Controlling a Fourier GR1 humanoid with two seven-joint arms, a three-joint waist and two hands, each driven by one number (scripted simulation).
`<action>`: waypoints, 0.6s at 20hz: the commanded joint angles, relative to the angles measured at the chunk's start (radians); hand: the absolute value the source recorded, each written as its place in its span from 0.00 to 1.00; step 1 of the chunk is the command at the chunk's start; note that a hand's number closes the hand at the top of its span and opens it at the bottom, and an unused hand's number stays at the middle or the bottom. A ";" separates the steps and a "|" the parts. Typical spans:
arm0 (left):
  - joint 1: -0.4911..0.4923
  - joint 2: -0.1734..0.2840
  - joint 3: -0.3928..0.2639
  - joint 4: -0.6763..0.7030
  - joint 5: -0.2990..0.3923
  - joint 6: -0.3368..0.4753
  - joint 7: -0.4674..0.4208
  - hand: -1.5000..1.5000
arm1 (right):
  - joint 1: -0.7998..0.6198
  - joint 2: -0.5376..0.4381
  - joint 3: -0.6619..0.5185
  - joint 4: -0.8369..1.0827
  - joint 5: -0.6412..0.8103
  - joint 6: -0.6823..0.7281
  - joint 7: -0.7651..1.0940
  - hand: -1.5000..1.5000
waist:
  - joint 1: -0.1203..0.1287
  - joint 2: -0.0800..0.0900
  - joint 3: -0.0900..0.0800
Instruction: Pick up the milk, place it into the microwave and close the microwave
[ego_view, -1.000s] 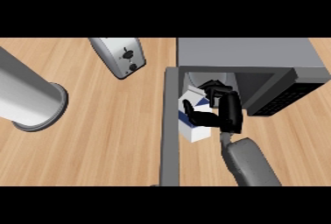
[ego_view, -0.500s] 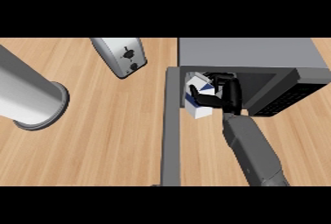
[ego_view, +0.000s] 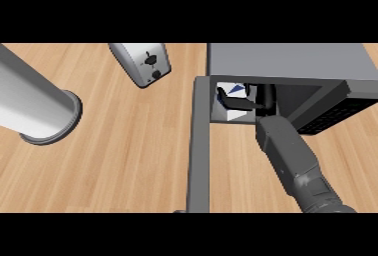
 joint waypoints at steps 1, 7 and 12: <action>-0.027 0.044 0.012 0.008 0.066 0.001 0.074 0.00 | -0.083 0.020 -0.004 0.109 0.040 -0.073 -0.059 1.00 | 0.006 0.002 0.000; -0.049 0.008 -0.018 0.009 0.018 0.004 0.038 0.00 | -0.155 -0.029 0.050 0.196 0.145 -0.251 -0.063 1.00 | 0.021 0.008 0.000; -0.077 0.036 0.004 0.070 0.007 -0.016 0.007 0.00 | -0.247 -0.036 0.077 0.264 0.203 -0.401 0.004 1.00 | 0.043 0.017 -0.001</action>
